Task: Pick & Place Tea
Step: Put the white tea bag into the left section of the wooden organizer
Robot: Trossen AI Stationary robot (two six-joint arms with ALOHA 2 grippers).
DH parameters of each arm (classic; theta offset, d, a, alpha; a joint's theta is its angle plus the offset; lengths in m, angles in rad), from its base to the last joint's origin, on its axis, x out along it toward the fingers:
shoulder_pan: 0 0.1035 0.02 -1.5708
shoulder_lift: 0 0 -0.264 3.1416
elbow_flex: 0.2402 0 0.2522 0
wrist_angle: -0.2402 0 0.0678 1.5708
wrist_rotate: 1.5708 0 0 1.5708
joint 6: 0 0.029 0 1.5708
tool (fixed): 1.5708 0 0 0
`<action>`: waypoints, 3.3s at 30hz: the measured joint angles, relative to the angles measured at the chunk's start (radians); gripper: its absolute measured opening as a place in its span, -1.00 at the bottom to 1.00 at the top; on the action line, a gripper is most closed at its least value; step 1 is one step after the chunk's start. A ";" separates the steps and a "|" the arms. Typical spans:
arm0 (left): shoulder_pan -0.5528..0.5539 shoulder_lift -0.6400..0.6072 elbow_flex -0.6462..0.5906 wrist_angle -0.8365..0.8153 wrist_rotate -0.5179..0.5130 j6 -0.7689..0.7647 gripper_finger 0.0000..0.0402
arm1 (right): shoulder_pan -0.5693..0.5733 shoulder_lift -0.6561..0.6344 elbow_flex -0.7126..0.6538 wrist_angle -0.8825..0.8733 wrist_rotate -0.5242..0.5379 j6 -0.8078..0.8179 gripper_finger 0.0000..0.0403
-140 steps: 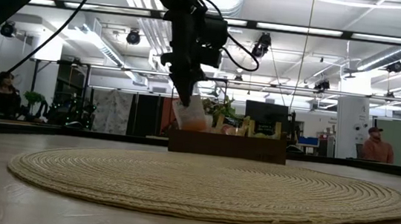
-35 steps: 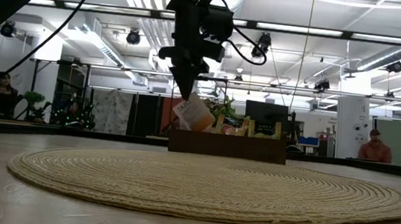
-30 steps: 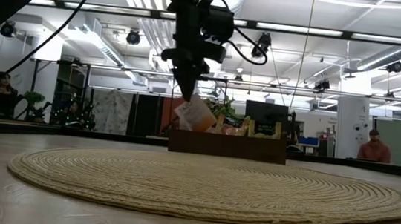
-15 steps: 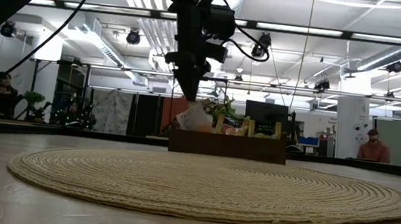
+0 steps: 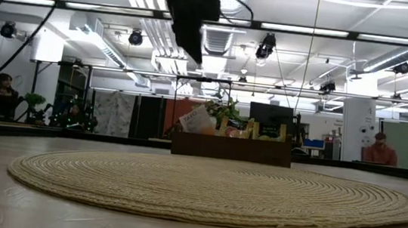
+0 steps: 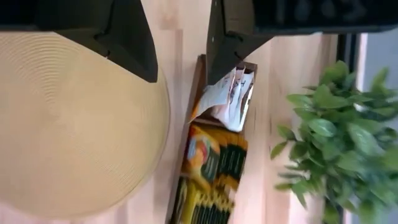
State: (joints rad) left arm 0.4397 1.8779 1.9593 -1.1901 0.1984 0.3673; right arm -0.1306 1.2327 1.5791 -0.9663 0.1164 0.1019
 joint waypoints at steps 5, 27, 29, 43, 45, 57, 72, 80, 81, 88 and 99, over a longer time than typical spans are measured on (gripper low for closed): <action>-0.001 -0.145 -0.112 0.104 0.024 -0.016 -0.35 | -0.022 0.001 -0.096 0.082 0.018 0.032 -0.72; -0.007 -0.862 -0.934 0.646 0.039 -0.414 -0.35 | -0.166 0.257 -0.459 0.711 -0.198 0.128 -0.09; -0.008 -0.902 -0.974 0.662 0.037 -0.438 -0.35 | -0.170 0.313 -0.450 0.739 -0.202 0.131 -0.10; -0.007 -1.025 -1.048 0.659 0.036 -0.463 -0.35 | -0.216 0.606 -0.262 0.740 -0.256 0.127 -0.16; -0.008 -1.028 -1.048 0.658 0.036 -0.463 -0.35 | -0.221 0.632 -0.240 0.739 -0.256 0.127 -0.16; -0.007 -1.030 -1.048 0.656 0.035 -0.436 -0.35 | -0.227 0.720 -0.192 0.730 -0.291 0.135 -0.59; -0.007 -1.030 -1.048 0.651 0.025 -0.432 -0.35 | -0.239 0.679 -0.195 0.728 -0.302 0.126 -0.96; -0.007 -1.030 -1.048 0.650 0.025 -0.442 -0.35 | -0.246 0.620 -0.195 0.640 -0.297 0.126 -0.79; -0.007 -1.030 -1.048 0.650 0.025 -0.442 -0.35 | -0.248 0.619 -0.195 0.620 -0.297 0.127 -0.73; -0.007 -1.033 -1.048 0.617 0.020 -0.418 -0.35 | -0.250 0.630 -0.196 0.596 -0.249 0.126 -0.33; -0.007 -1.052 -1.069 0.589 0.020 -0.390 -0.35 | -0.256 0.632 -0.204 0.598 -0.227 0.133 -0.22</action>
State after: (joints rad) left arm 0.4324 0.8258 0.8904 -0.6007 0.2184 -0.0231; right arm -0.3864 1.8652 1.3755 -0.3687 -0.1103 0.2346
